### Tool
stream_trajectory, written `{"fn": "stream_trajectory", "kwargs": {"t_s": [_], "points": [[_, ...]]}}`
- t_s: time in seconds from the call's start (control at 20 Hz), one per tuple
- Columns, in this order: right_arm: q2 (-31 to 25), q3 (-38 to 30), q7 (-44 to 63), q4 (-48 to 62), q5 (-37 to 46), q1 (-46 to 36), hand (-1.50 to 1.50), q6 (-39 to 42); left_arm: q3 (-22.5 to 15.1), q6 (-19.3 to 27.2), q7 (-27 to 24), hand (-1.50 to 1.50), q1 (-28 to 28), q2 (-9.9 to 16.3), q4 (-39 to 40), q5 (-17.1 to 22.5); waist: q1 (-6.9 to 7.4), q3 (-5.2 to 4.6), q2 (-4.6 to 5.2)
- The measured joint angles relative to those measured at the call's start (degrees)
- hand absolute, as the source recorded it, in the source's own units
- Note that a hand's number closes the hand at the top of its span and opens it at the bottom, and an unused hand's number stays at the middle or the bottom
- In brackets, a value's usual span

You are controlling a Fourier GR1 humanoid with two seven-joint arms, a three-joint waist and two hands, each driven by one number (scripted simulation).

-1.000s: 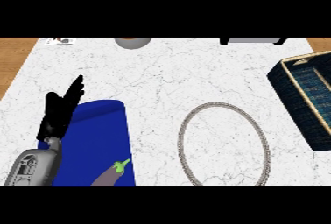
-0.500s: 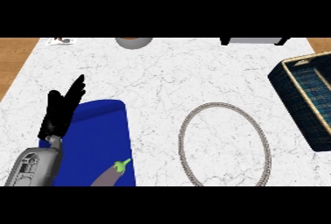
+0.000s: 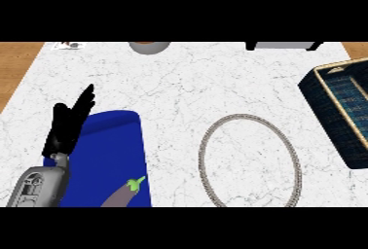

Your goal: Pick the bell pepper from the placemat and place it in the basket

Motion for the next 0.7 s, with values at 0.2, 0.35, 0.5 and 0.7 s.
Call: {"fn": "stream_trajectory", "kwargs": {"t_s": [0.2,0.35,0.5,0.7], "points": [[2.3,-2.12,-0.36,5.33,-1.67,-0.28,-1.5,-2.35,0.37,-0.58,0.23,0.0,-0.32,0.03,0.08,0.32,0.05,0.02,0.04],[3.3,-3.41,-1.89,7.33,-3.0,-0.15,-1.5,-4.41,0.84,-0.72,0.03,0.0,-0.76,0.0,0.58,0.35,-0.09,0.02,0.02],[4.27,-5.37,-4.15,9.02,-4.49,0.2,-1.5,-8.11,0.93,-0.6,0.08,0.0,-0.9,-0.23,0.75,0.13,-0.13,0.03,0.02],[4.37,-9.2,-5.42,9.81,-7.25,0.07,-1.5,-12.75,1.33,-0.11,-0.51,0.0,-1.92,-0.34,2.23,-0.4,-0.34,0.03,0.02]]}}
